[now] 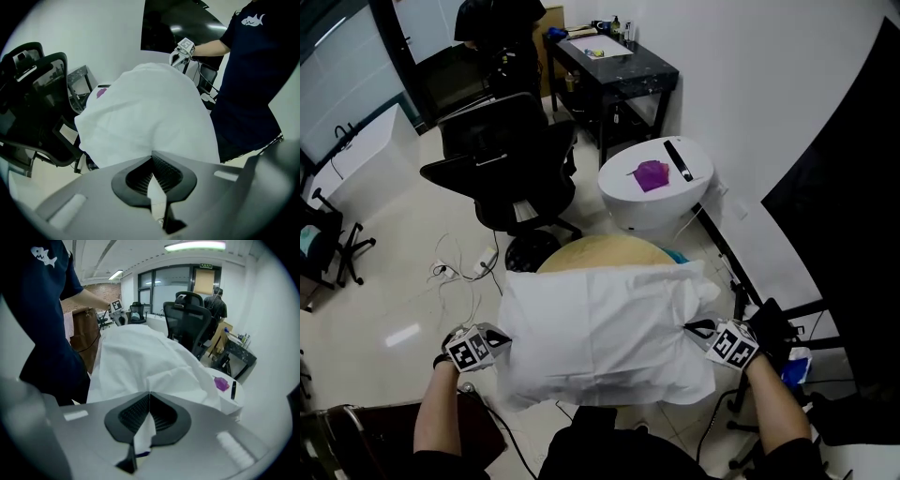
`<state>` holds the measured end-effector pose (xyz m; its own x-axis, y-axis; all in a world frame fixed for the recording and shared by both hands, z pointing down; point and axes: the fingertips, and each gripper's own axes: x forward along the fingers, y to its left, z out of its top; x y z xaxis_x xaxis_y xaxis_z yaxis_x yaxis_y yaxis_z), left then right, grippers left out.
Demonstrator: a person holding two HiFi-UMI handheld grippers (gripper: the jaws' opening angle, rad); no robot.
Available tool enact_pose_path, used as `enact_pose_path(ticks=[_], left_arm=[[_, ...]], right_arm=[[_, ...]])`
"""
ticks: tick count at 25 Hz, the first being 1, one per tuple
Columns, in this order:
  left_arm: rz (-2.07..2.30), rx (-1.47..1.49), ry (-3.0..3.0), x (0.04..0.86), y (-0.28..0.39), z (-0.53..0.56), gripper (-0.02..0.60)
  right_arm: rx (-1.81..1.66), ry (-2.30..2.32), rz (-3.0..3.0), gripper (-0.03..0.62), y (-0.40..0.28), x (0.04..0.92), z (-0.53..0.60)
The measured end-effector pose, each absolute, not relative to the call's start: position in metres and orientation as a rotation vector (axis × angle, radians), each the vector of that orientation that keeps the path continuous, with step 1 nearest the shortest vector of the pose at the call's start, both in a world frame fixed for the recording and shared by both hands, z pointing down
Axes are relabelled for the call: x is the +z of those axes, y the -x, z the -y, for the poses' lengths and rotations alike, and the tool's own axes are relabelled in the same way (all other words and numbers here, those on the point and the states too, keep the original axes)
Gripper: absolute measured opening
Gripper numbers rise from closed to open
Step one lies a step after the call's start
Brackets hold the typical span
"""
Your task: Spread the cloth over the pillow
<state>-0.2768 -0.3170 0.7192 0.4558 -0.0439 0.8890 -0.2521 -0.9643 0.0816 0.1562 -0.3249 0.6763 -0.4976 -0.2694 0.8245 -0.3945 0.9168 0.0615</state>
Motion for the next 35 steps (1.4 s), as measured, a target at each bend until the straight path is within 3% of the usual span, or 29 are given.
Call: enact_pose_path(ticks=[8,9,10,13,20,24,35], left_arm=[[0.308,1.513,-2.562,0.686,0.282,0.328,0.026],[0.271,1.529,-2.534,0.693,0.28,0.324,0.092],[0.24,1.544,-2.505,0.701,0.278,0.32,0.264],[0.205,1.572,-2.478,0.72,0.272,0.317,0.32],[0.11,1.616,-2.528,0.719,0.265,0.307,0.082],[0.141,1.596,-2.558,0.701,0.271,0.307,0.012],[0.196,1.778,-2.574,0.651,0.285,0.327,0.0]], right_arm=[[0.068,-0.503,2.144,0.009,-0.158,0.627,0.327],[0.067,-0.502,2.148,0.009,-0.158,0.625,0.327],[0.071,-0.501,2.153,0.009,-0.156,0.625,0.325],[0.075,-0.497,2.157,0.009,-0.153,0.627,0.322],[0.075,-0.517,2.169,0.009,-0.15,0.625,0.325],[0.07,-0.511,2.17,0.009,-0.151,0.619,0.324],[-0.021,-0.553,2.19,0.009,-0.147,0.58,0.337]])
